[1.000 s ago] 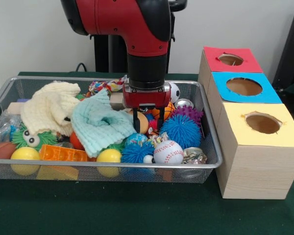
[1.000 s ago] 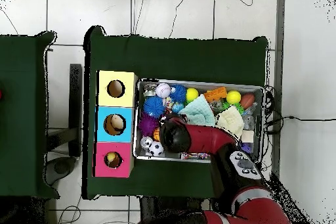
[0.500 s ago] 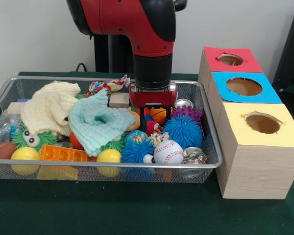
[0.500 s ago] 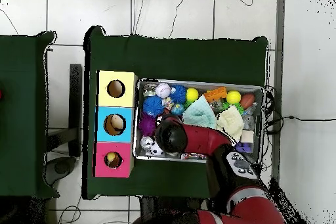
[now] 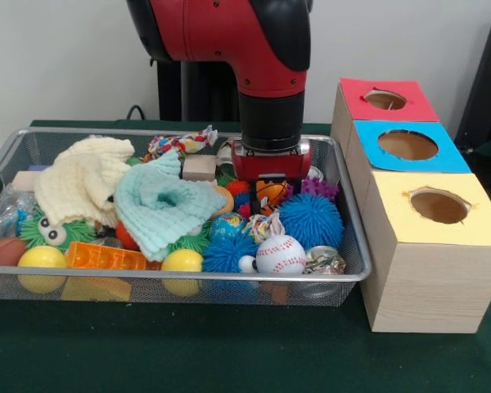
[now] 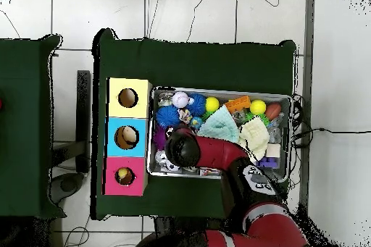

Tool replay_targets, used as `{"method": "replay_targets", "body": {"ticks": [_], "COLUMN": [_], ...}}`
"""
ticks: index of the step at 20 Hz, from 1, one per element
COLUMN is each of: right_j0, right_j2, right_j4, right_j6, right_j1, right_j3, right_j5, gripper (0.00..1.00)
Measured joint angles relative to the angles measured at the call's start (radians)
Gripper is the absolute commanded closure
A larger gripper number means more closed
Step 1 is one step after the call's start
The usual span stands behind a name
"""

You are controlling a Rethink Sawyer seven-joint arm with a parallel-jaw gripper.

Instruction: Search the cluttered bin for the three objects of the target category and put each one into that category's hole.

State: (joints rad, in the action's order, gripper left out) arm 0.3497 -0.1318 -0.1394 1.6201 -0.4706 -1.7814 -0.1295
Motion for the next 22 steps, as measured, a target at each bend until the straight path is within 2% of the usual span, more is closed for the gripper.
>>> {"method": "replay_targets", "body": {"ticks": [4, 7, 8, 14, 22], "right_j0": [0.011, 0.02, 0.022, 0.022, 0.002], "right_j2": [0.0, -0.003, -0.004, -0.004, 0.016], "right_j4": [-0.001, 0.0, 0.0, 0.0, 0.007], "right_j6": [0.0, 0.0, 0.0, 0.0, 0.0], "right_j1": [0.039, 0.041, 0.039, 0.041, 0.041], "right_j3": [-0.001, -0.019, -0.027, -0.044, -0.043], "right_j5": [0.059, 0.096, 0.107, 0.149, 0.147], "gripper": [0.0, 0.0, 1.0, 1.0, 1.0]}}
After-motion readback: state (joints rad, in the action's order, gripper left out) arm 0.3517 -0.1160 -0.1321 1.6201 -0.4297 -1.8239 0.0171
